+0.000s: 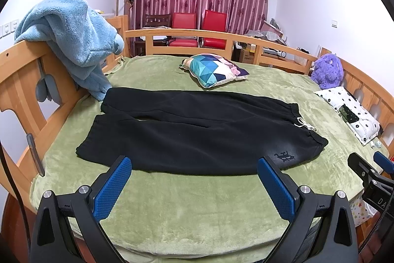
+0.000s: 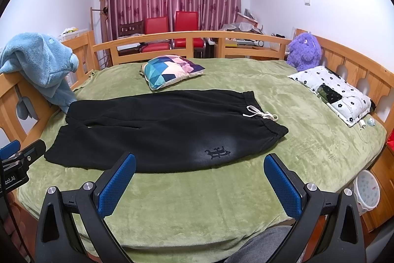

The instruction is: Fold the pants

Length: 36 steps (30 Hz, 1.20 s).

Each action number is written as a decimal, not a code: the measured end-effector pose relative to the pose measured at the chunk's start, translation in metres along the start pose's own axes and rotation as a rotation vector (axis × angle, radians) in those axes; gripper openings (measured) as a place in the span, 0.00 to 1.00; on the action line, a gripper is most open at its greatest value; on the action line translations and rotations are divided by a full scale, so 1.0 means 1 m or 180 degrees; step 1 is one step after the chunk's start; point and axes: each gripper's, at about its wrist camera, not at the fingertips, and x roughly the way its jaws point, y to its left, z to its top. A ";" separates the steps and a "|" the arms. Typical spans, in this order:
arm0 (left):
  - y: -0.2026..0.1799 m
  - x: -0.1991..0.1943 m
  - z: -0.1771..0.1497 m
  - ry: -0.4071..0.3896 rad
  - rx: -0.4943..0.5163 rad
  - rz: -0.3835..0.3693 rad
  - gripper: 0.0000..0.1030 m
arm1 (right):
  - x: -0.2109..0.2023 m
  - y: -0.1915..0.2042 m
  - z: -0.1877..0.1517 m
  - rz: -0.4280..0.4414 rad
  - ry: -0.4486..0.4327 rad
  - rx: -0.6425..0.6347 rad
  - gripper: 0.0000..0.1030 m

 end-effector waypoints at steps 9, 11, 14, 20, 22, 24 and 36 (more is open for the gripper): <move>0.003 0.003 0.001 0.0033 -0.0036 -0.0024 1.00 | 0.004 0.006 -0.001 0.0006 0.0013 -0.0018 0.99; 0.003 0.003 0.001 0.0035 -0.0039 -0.0030 1.00 | 0.005 0.007 -0.002 0.0006 0.0018 -0.0021 0.99; 0.003 0.003 0.001 0.0035 -0.0041 -0.0026 1.00 | 0.005 0.007 -0.002 0.0013 0.0015 -0.0018 0.99; 0.004 0.003 0.000 0.0039 -0.0045 -0.0039 1.00 | 0.006 0.008 -0.002 0.0010 0.0017 -0.0015 0.99; 0.003 0.003 0.000 0.0039 -0.0042 -0.0035 1.00 | 0.006 0.008 -0.003 0.0009 0.0018 -0.0015 0.99; 0.003 0.003 0.000 0.0042 -0.0045 -0.0039 1.00 | 0.008 0.008 -0.004 0.0028 0.0019 0.0004 0.99; 0.000 0.006 -0.001 0.0045 -0.0047 -0.0008 1.00 | 0.015 0.003 -0.006 0.0068 0.0045 0.0043 0.99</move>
